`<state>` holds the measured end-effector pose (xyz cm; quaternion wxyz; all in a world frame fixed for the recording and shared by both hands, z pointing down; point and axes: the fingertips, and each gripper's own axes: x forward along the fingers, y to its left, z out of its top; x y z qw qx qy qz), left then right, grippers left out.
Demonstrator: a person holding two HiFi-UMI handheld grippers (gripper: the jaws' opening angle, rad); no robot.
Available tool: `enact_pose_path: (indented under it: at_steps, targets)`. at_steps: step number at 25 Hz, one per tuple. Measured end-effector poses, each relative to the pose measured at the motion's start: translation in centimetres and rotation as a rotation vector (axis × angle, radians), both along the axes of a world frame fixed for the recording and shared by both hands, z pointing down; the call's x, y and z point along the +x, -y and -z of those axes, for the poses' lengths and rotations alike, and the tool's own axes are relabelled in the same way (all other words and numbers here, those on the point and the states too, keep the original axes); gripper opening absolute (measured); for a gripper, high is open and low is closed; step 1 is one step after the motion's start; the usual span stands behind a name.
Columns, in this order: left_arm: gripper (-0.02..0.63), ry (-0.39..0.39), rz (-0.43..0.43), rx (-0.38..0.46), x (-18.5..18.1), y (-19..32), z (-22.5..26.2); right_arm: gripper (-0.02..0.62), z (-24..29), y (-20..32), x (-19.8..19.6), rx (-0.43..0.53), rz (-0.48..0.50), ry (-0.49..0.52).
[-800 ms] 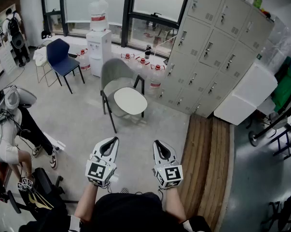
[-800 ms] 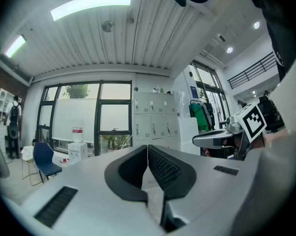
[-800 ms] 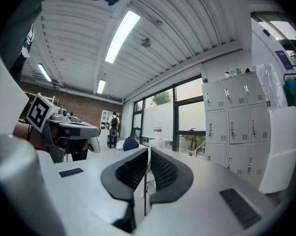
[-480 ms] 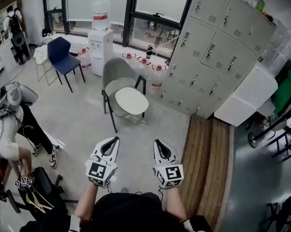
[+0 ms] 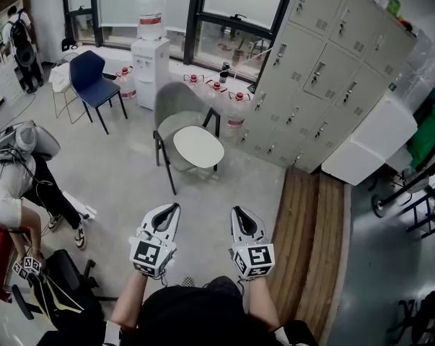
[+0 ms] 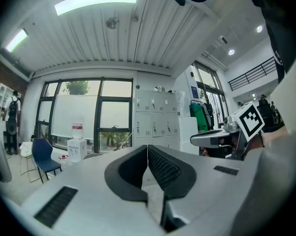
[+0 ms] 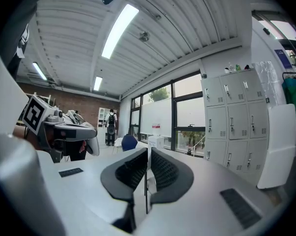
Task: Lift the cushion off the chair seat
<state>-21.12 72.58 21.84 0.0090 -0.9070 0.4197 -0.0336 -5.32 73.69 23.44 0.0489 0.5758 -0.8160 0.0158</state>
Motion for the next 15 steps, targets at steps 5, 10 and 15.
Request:
enact_pose_path:
  at_steps: [5, 10, 15]
  targets:
    - [0.02, 0.007, -0.009, -0.008, 0.9, 1.2, -0.7, 0.041, -0.7, 1.4, 1.0, -0.015, -0.008, 0.012]
    - [0.02, 0.016, 0.006, -0.036, 1.6, 3.5, -1.7, 0.042, -1.3, 4.0, 1.7, -0.028, 0.003, 0.024]
    - [0.02, 0.025, 0.033, -0.039, 3.3, 6.9, -2.2, 0.042, -1.8, 7.8, 3.5, -0.027, 0.029, 0.035]
